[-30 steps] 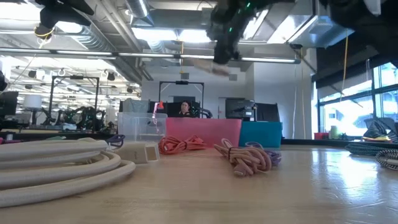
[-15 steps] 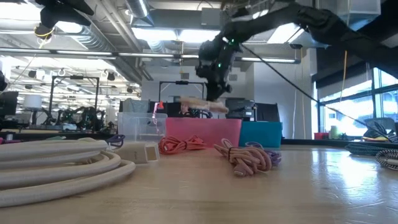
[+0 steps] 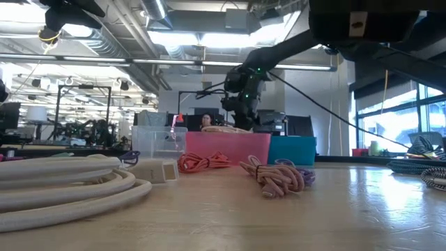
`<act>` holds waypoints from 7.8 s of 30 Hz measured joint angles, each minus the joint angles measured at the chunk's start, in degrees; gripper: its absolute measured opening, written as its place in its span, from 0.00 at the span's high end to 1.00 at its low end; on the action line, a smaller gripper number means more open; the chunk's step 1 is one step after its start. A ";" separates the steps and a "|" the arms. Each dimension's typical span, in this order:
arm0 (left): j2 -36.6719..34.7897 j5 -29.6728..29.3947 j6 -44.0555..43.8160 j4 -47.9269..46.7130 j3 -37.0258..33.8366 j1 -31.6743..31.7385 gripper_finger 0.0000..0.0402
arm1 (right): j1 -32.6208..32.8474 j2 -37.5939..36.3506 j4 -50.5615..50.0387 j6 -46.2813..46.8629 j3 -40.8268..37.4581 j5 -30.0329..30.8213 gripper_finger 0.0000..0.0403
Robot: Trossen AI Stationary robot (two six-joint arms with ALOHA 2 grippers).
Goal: Pick & Place USB Port
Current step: Put the white HDMI cable into the pink bin, then put the pink charger cable into the transparent bin
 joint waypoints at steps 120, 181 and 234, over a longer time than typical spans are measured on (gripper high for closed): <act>53.20 27.17 -1.21 19.23 2.59 -23.62 0.97 | 36.33 -41.35 -24.09 20.77 0.11 20.28 0.59; 109.48 29.46 38.49 -10.70 71.69 26.29 0.81 | 36.30 -45.92 -24.11 20.37 0.11 24.44 0.59; 29.69 28.56 -40.10 -0.33 -12.25 -9.48 0.62 | 36.06 -46.69 -24.11 18.00 0.11 26.77 0.59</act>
